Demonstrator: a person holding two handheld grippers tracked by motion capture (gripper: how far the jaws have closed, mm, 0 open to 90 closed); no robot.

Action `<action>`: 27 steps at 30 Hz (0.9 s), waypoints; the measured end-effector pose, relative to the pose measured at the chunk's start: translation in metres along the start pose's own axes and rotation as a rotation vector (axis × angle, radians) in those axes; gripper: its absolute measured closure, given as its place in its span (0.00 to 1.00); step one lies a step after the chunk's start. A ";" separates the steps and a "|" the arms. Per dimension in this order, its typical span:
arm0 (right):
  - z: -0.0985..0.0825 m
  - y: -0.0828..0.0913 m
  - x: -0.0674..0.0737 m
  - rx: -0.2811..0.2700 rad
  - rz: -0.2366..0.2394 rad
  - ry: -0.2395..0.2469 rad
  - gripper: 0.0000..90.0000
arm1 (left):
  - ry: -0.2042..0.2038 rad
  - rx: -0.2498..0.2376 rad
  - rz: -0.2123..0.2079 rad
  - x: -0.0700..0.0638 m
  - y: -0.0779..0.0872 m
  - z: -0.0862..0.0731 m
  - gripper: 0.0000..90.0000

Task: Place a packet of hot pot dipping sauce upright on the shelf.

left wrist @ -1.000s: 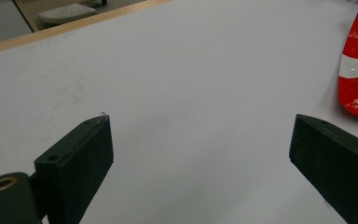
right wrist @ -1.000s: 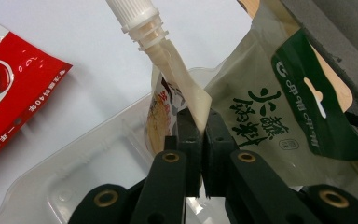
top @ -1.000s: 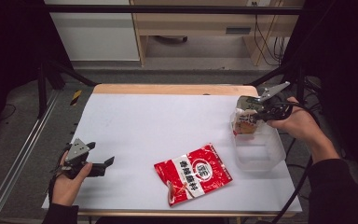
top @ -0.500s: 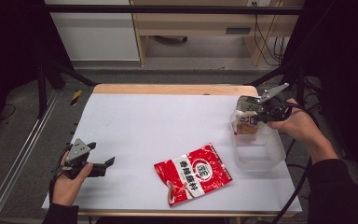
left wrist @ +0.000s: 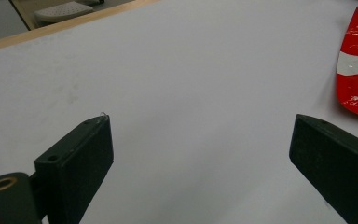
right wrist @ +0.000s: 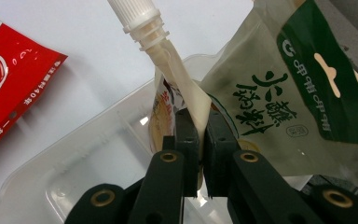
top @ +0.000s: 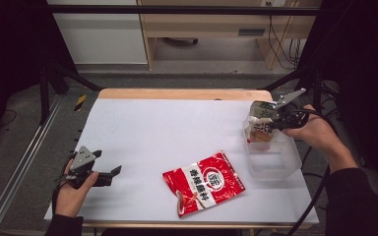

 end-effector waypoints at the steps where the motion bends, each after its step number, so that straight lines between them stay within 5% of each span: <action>1: 0.000 0.000 0.000 0.006 -0.002 -0.004 0.94 | 0.000 0.000 0.000 0.000 0.000 0.000 0.07; 5: 0.000 0.003 0.000 -0.006 -0.006 -0.021 0.86 | 0.000 0.001 0.000 0.000 0.000 0.000 0.07; 10: 0.001 0.007 0.003 -0.027 -0.030 -0.037 0.64 | -0.001 0.001 0.001 0.000 0.000 0.000 0.07; 17: 0.006 0.017 0.010 -0.059 -0.099 -0.027 0.41 | -0.001 0.003 0.001 -0.001 0.000 0.000 0.07; 27: 0.017 0.040 0.022 -0.076 -0.180 -0.101 0.25 | -0.003 0.005 -0.001 -0.002 -0.001 0.000 0.07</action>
Point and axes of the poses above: each handheld gripper's, and its own axes: y roughly backward along the jaws, z roughly out of its top, x roughly to its left, the point moved 1 cm from there along -y, roughly forward along the jaws, and after that the axes turned 2 degrees about y, right-handed, at the moved point
